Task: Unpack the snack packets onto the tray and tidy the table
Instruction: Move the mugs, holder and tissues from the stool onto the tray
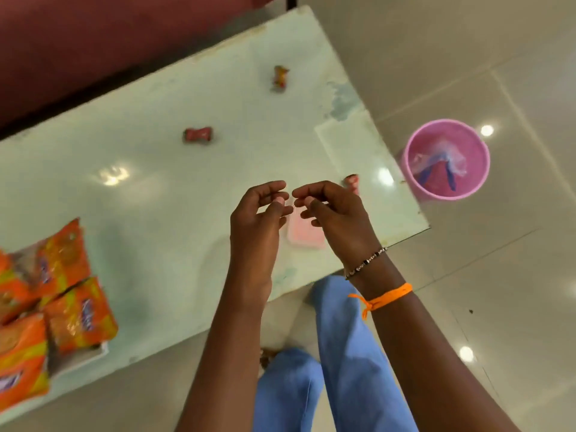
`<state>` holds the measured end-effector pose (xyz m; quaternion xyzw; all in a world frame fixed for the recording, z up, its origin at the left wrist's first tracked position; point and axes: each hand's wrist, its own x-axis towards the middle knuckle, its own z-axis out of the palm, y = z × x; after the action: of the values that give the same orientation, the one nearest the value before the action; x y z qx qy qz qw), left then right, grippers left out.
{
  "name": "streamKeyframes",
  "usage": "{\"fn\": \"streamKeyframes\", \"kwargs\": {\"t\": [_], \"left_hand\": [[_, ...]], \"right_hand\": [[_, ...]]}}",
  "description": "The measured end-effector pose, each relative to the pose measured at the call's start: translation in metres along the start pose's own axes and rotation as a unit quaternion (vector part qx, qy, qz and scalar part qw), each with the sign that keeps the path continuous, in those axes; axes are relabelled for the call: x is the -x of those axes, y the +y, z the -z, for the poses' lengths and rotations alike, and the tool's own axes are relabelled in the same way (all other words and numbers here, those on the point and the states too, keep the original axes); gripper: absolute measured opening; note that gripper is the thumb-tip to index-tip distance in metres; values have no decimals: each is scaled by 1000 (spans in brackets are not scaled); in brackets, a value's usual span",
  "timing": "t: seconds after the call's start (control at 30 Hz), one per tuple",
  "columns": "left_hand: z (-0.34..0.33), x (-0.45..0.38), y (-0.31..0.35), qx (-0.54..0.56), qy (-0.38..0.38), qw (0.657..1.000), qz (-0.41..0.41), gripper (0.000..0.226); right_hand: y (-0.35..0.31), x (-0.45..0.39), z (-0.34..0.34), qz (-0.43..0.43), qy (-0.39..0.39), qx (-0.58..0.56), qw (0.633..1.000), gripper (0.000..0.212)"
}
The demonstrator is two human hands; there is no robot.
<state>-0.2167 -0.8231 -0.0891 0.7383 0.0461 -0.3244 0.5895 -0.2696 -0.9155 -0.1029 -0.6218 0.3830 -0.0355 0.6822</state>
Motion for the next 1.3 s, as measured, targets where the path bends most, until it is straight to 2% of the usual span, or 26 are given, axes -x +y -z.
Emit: {"fn": "streamKeyframes", "kwargs": {"t": [0.23, 0.5, 0.63, 0.73, 0.97, 1.17, 1.3], "left_hand": [[171, 84, -38, 107, 138, 984, 23, 24], [318, 130, -77, 233, 278, 932, 25, 24], [390, 137, -95, 272, 335, 902, 28, 22], [440, 131, -102, 295, 364, 883, 33, 23], [549, 117, -113, 330, 402, 853, 53, 22], [632, 122, -131, 333, 449, 827, 55, 23], [688, 124, -148, 341, 471, 811, 64, 20]], "right_hand": [[3, 94, -151, 2, -125, 21, 992, 24], [14, 147, -312, 53, -285, 106, 951, 20], [22, 164, -391, 44, -345, 129, 929, 24], [27, 173, -447, 32, -369, 135, 919, 30], [24, 186, -572, 13, -400, 161, 902, 27], [24, 200, -657, 29, -436, 198, 878, 30], [35, 211, -710, 29, -439, 220, 871, 25]]}}
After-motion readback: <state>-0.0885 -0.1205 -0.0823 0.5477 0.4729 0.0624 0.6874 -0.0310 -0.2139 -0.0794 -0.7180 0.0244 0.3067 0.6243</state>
